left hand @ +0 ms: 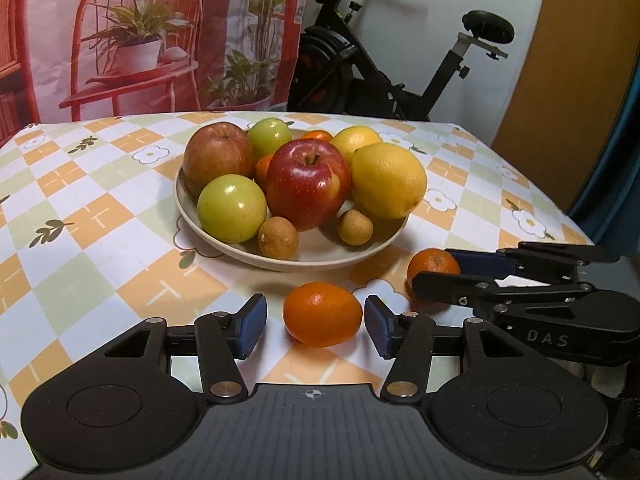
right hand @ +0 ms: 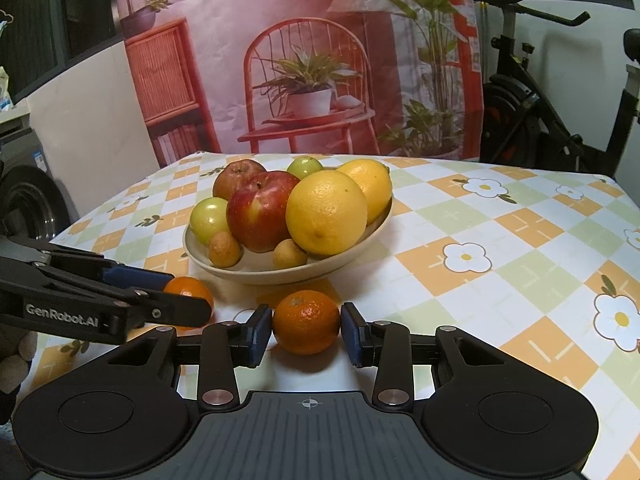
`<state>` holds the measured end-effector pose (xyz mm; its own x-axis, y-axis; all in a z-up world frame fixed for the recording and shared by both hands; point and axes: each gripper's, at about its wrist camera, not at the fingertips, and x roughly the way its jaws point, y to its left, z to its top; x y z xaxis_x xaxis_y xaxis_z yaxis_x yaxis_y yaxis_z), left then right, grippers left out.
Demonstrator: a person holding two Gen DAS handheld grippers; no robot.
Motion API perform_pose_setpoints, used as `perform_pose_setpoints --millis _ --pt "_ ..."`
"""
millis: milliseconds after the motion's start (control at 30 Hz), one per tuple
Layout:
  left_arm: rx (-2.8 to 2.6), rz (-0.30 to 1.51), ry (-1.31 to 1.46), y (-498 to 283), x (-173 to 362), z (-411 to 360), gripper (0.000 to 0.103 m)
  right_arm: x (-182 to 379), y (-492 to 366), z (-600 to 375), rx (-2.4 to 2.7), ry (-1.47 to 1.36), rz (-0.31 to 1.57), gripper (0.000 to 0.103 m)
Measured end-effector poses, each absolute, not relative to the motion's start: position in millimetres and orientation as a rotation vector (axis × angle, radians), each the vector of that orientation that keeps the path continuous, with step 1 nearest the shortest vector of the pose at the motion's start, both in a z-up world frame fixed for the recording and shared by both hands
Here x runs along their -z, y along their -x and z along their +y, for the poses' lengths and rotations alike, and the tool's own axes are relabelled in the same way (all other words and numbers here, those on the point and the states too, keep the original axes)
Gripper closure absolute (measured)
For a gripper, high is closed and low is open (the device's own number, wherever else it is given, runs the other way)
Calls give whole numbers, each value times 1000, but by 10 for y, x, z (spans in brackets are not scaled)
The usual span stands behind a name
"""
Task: Organize fruits
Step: 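Close the left gripper on the tangerine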
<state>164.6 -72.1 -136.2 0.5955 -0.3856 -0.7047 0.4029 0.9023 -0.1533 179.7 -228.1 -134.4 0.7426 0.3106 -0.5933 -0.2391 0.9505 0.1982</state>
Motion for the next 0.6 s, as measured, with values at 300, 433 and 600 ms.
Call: perform_pose_setpoints --millis 300,433,600 --pt "476 789 -27 -1592 1380 -716 57 1344 -1797 -2286 -303 -113 669 68" --pt "465 788 -12 -1567 1374 -678 58 1344 -1797 -2287 -303 -114 668 68" --pt "431 784 26 -1541 1351 -589 58 1342 -1799 -2287 -305 -118 666 68"
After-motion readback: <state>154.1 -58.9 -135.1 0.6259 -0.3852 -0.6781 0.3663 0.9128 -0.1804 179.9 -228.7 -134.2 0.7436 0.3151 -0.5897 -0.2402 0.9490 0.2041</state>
